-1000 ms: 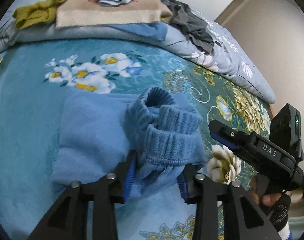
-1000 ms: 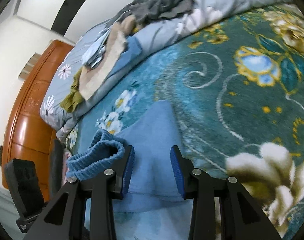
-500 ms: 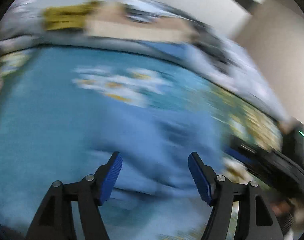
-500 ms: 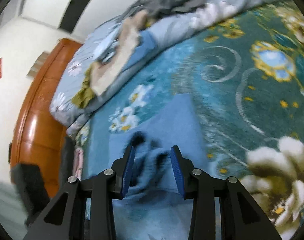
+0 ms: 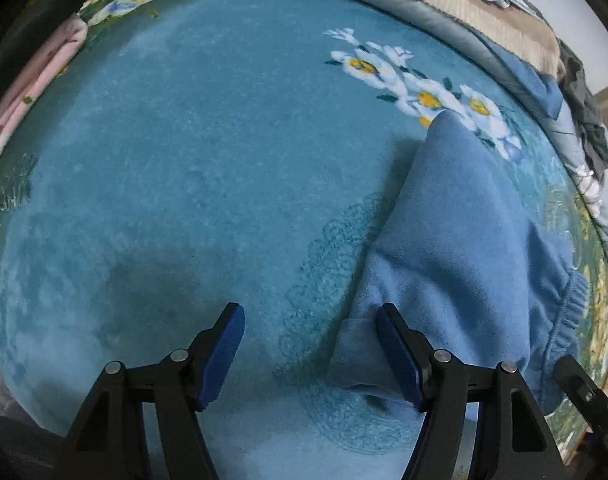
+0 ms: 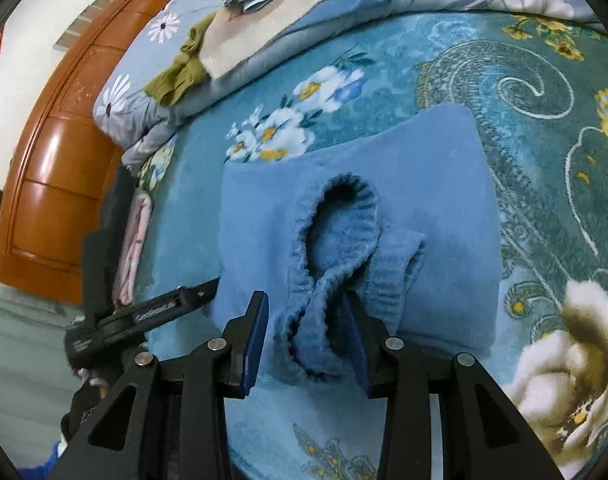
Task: Fold clothes
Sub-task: 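Lower the waistband onto the folded pants and open the left gripper, then grasp the ribbed cuff of the folded sweatpants with the right gripper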
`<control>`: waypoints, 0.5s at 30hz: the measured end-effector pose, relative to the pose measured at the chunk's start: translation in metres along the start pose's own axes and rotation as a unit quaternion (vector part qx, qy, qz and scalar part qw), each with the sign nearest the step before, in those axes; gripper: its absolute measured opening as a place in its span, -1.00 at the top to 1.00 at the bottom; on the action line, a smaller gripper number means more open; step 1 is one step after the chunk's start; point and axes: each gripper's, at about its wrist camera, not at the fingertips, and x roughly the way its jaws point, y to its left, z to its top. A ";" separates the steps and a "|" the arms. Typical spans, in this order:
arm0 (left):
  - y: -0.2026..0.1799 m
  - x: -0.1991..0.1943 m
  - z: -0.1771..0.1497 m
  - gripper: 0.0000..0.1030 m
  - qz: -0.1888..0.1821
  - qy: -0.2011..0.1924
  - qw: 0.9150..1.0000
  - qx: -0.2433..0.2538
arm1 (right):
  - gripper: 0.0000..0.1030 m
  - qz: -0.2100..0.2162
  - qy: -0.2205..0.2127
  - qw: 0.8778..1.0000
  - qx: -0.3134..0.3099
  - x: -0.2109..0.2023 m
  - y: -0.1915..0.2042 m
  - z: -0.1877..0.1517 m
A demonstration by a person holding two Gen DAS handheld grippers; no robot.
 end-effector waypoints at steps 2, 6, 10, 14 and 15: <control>0.006 -0.002 0.000 -0.40 -0.017 0.000 1.000 -0.014 | 0.72 0.004 -0.011 1.000 0.018 -0.002 -0.002 0.002; 0.008 -0.007 -0.002 -0.41 -0.040 -0.007 0.999 -0.013 | 0.80 -0.001 -0.052 0.998 -0.021 -0.027 0.012 0.009; 0.001 -0.003 -0.006 -0.41 -0.028 0.000 1.000 0.006 | 0.80 -0.029 -0.059 0.997 -0.048 -0.043 0.013 0.006; -0.001 -0.001 -0.009 -0.41 -0.023 0.003 1.000 0.011 | 0.65 -0.074 -0.050 0.996 -0.029 -0.031 -0.005 -0.008; 0.000 -0.001 -0.009 -0.41 -0.025 0.004 1.000 0.011 | 0.49 -0.081 -0.052 0.995 -0.019 -0.029 -0.010 -0.011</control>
